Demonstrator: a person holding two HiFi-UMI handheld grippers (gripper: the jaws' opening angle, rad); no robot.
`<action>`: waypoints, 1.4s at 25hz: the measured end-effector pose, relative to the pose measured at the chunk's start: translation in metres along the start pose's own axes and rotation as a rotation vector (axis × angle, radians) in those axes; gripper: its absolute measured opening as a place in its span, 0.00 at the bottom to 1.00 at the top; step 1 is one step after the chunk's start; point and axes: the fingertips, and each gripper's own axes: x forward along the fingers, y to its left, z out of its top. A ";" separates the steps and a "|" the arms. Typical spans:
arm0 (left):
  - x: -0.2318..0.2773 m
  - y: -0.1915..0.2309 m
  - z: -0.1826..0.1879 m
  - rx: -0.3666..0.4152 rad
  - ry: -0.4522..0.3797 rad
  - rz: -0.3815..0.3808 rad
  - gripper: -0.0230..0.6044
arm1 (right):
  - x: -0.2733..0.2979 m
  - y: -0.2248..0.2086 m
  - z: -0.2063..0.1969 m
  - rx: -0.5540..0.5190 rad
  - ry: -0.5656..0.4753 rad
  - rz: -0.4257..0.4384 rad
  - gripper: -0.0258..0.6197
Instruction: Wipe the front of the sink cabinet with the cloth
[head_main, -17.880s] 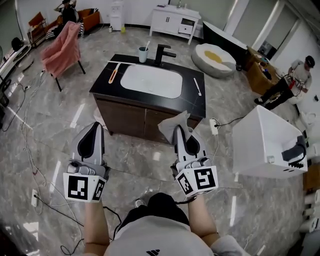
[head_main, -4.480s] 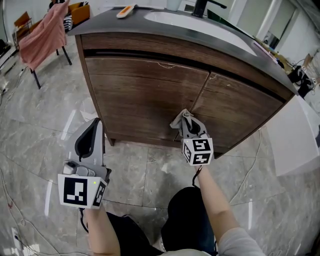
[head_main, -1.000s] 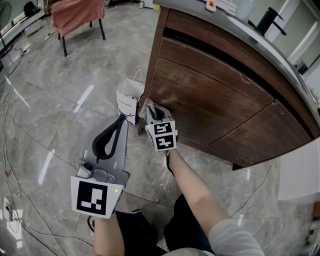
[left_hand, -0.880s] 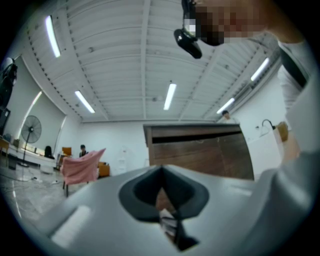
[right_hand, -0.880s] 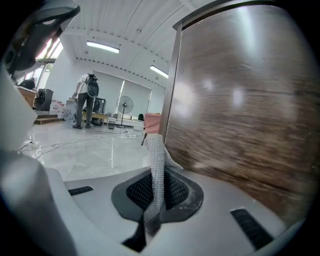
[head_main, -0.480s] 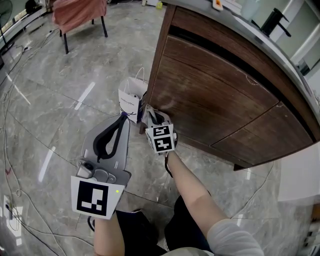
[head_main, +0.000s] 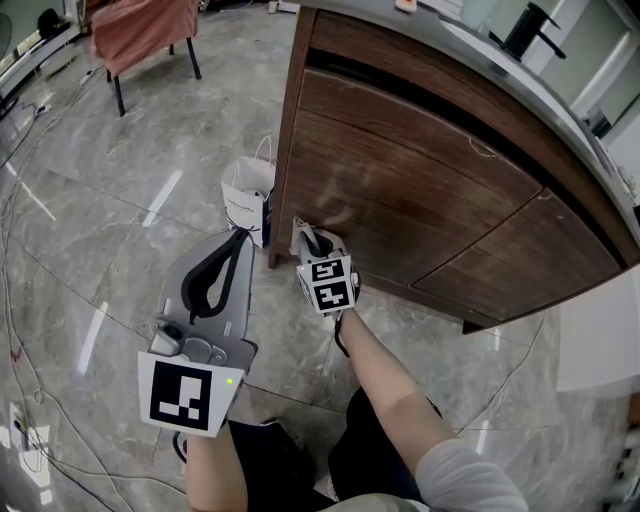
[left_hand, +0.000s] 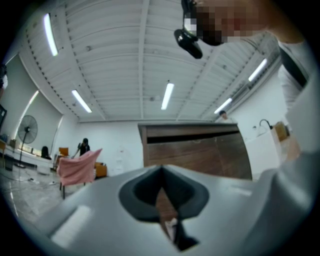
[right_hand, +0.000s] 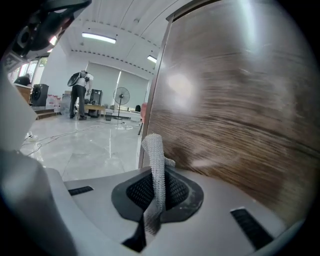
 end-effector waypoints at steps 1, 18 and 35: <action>0.001 -0.002 0.000 0.002 0.001 -0.004 0.04 | -0.004 -0.004 -0.004 0.001 0.003 -0.006 0.05; 0.022 -0.048 0.009 0.027 -0.001 -0.083 0.04 | -0.076 -0.080 -0.069 0.023 0.077 -0.116 0.05; 0.033 -0.076 0.014 0.052 -0.019 -0.135 0.04 | -0.143 -0.154 -0.122 0.051 0.135 -0.243 0.05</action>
